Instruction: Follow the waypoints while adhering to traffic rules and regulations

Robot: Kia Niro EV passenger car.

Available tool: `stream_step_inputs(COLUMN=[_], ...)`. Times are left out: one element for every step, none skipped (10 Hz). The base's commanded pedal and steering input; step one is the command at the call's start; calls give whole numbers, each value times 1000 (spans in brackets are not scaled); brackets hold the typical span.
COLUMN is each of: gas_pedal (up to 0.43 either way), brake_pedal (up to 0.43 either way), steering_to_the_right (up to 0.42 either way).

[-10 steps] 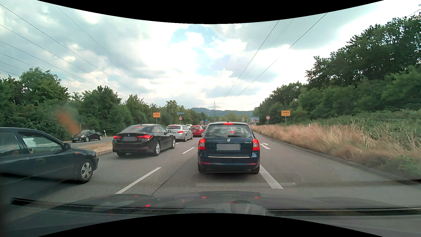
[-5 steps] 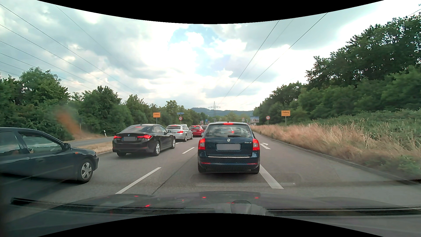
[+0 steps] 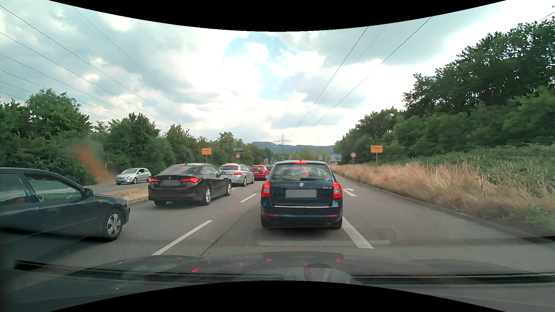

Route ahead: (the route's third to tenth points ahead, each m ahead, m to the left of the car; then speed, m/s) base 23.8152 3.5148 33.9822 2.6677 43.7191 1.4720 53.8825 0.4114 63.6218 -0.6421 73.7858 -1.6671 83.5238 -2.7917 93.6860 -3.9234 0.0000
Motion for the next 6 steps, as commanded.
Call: stream_step_inputs(gas_pedal=[0,0,0,0,0,0], brake_pedal=[287,287,287,287,287,280], steering_to_the_right=[3,3,3,3,3,4])
